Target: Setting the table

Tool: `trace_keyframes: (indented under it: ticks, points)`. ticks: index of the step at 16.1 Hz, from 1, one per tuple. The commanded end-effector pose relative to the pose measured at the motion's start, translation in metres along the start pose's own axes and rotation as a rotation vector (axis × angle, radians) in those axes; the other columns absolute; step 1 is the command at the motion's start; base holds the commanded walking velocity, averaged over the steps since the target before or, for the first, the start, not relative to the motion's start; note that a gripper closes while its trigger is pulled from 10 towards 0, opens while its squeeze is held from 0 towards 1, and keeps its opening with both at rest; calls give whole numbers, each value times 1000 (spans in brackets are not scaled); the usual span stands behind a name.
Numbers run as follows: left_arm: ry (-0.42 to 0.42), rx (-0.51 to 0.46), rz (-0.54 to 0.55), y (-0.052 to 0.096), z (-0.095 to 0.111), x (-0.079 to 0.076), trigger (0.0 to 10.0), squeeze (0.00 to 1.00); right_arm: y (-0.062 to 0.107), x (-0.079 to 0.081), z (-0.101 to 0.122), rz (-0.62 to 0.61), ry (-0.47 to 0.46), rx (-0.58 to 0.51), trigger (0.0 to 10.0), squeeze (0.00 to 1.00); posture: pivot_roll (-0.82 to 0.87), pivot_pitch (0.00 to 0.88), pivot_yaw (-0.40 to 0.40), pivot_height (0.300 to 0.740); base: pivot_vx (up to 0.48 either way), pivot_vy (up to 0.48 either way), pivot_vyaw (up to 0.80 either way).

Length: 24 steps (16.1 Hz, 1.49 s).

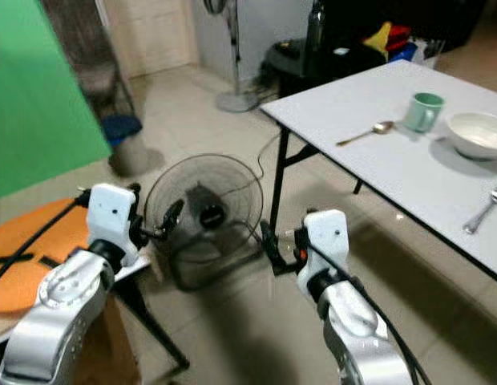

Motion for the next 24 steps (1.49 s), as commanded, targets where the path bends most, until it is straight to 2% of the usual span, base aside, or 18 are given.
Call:
trace_keyframes:
  ticks: [1, 15, 16, 17, 23, 24]
  points:
    - [-8, 5, 15, 1, 0, 5, 10000, 0, -2, 5, 3, 25, -5, -4, 10000, 1000, 107, 0, 57, 740, 0, 326, 0]
    - [-9, 15, 28, 2, 1, 9, 10000, 0, -7, 7, 4, 41, -10, -6, 10000, 1000, 121, 0, 54, 740, 0, 319, 0]
    - [22, 19, 9, 2, 1, 7, 10000, 373, -8, 7, 4, 42, -13, -8, 10000, 1000, 122, 0, 53, 740, 0, 315, 0]
    - [29, 18, 7, 3, 2, 7, 10000, 1000, -9, 7, 5, 41, -16, -9, 10000, 1000, 123, 0, 55, 740, 0, 315, 0]
    - [-9, 10, 38, 2, 5, 12, 10000, 1000, -10, 6, 6, 34, -24, -15, 10000, 1000, 127, 0, 52, 740, 0, 259, 0]
    - [-23, 9, 46, 1, 6, 12, 10000, 616, -11, 6, 6, 32, -23, -16, 10000, 1000, 127, 0, 51, 740, 0, 0, 0]
Point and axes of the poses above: a point about 5 cm out from each wrist's last joint towards the gripper, its own y axis pointing back from the gripper into the wrist, its own z axis along the axis of the wrist's last joint, x = y × z, the point moved 3 cm from there along -y, pointing out of the wrist towards the gripper, and after that the axes turned 5 degrees about -y, right-handed, at the moved point
